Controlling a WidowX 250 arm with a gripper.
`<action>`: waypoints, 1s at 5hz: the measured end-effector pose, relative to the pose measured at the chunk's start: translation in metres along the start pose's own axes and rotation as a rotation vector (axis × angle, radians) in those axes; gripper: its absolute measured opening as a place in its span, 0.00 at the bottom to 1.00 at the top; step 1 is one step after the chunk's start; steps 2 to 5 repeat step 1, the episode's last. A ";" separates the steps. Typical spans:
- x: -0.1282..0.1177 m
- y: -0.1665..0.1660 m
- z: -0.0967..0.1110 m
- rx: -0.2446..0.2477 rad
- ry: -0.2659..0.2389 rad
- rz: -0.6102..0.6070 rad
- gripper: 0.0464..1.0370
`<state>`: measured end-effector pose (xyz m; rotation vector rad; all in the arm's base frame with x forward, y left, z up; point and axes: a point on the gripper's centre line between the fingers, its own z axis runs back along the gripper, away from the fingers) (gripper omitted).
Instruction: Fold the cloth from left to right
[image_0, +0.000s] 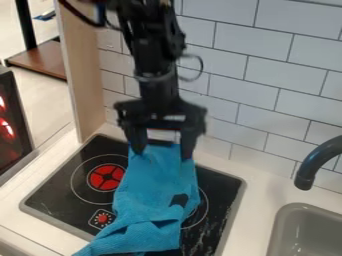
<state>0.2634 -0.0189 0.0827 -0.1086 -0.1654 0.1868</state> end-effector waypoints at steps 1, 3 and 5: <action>-0.005 0.006 0.001 -0.034 0.027 0.011 0.96; -0.005 0.006 0.001 -0.034 0.027 0.011 0.96; -0.005 0.006 0.001 -0.034 0.027 0.011 0.96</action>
